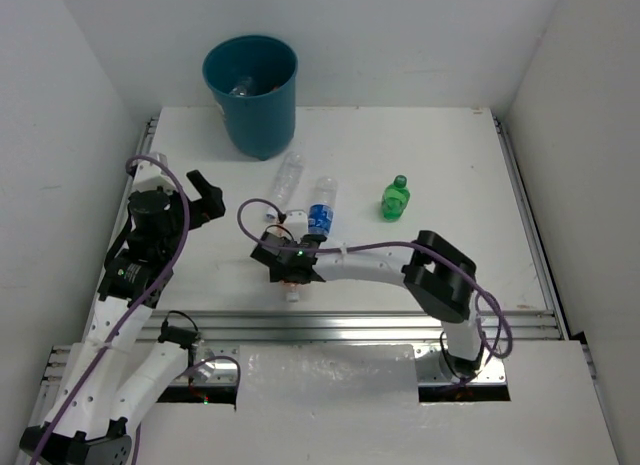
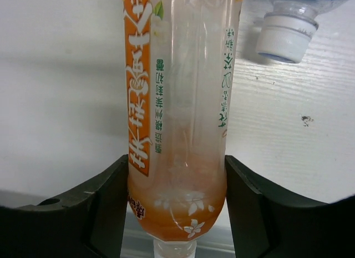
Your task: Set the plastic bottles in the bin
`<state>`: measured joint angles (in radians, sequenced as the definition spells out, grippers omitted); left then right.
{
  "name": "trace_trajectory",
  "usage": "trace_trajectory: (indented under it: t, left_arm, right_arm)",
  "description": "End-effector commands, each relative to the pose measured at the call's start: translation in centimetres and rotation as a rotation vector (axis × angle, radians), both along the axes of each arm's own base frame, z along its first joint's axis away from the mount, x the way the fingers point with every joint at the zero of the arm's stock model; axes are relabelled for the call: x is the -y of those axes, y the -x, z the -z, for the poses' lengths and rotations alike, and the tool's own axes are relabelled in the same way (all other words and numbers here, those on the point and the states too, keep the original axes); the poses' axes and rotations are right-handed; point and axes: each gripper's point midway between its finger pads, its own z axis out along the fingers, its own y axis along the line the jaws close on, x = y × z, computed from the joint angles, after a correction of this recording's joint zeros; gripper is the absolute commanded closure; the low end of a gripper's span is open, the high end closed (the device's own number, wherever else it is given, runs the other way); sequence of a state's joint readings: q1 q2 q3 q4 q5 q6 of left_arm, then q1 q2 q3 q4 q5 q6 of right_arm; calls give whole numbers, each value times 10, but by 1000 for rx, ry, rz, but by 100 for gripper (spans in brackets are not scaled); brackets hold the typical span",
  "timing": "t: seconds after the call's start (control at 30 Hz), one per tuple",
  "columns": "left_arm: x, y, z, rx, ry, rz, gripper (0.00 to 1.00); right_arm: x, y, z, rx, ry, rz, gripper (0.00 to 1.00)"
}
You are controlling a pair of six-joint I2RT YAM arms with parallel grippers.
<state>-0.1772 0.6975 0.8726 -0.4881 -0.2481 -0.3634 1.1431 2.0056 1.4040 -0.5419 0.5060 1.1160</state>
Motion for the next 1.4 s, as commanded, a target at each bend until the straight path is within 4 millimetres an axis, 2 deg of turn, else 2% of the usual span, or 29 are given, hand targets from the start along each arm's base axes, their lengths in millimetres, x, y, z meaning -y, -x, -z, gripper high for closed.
trace_trajectory:
  t: [0.0,0.07,0.1,0.17,0.23,0.27,0.3,0.33,0.4,0.43,0.47,0.53,0.57,0.6,0.67,0.8,0.93,1.03,1.07,1.1,1.13,1.17,1.2,1.23,1.27,1.3,1.33,1.37]
  left_arm:
    - [15,-3,-23,82,26,80,0]
    - [23,-1,-32,106,48,121,0]
    - [31,0,-37,116,64,167,0]
    - [40,5,-51,153,94,215,0]
    - [65,14,-63,179,136,360,0]
    - [78,17,-73,209,164,433,0]
    - [104,29,-78,208,203,594,0]
    - [117,31,-77,190,230,671,0]
    - [142,46,-87,203,300,850,0]
    - [146,48,-87,205,318,878,0]
    - [149,49,-90,223,335,897,0]
    - [155,52,-88,212,353,945,0]
    - [159,56,-93,223,369,983,0]
    - [164,61,-92,210,388,1037,0]
    - [168,57,-87,186,404,1035,0]
    - [174,56,-80,142,385,1036,0]
    - [194,73,-83,137,399,1145,1]
    - [210,85,-84,129,410,1215,28]
    - [212,87,-86,134,420,1232,42]
    - [214,86,-86,129,428,1235,67]
    - [214,85,-88,132,431,1231,76]
    - [212,78,-89,139,428,1192,91]
    - [210,73,-97,158,420,1156,97]
    - [202,56,-96,157,407,1040,100]
    - [195,45,-99,161,390,964,100]
    - [186,31,-115,184,368,871,100]
    - [175,18,-108,143,341,773,100]
    - [152,-7,-117,171,301,592,100]
  right_arm:
    - [-13,4,-74,139,-136,-48,55]
    - [-14,14,-93,173,-185,-92,55]
    - [-10,18,-111,209,-237,-122,55]
    - [-7,25,-125,230,-278,-190,55]
    - [0,31,-149,293,-362,-261,56]
    - [-5,39,-159,313,-405,-349,56]
    - [-4,41,-164,374,-409,-428,61]
    - [0,47,-184,416,-457,-474,61]
    - [1,56,-200,466,-486,-573,62]
    - [4,59,-205,476,-492,-585,62]
    - [9,62,-218,501,-513,-597,62]
    - [12,71,-226,525,-546,-658,62]
    - [14,77,-239,559,-578,-694,62]
    - [13,85,-241,564,-609,-738,62]
    - [15,90,-251,590,-638,-764,62]
    - [21,87,-256,623,-643,-748,62]
    - [24,82,-261,659,-628,-732,62]
    - [26,76,-265,694,-606,-714,62]
    - [28,72,-267,715,-591,-696,62]
    - [30,70,-268,724,-584,-691,62]
    - [31,68,-270,732,-578,-685,62]
    - [32,67,-271,738,-566,-682,61]
    - [33,66,-269,739,-557,-681,48]
    - [39,63,-266,741,-538,-654,33]
    - [44,60,-263,741,-527,-629,13]
    - [49,58,-261,737,-514,-605,1]
    - [56,55,-259,737,-500,-578,1]
    - [69,54,-257,727,-476,-544,1]
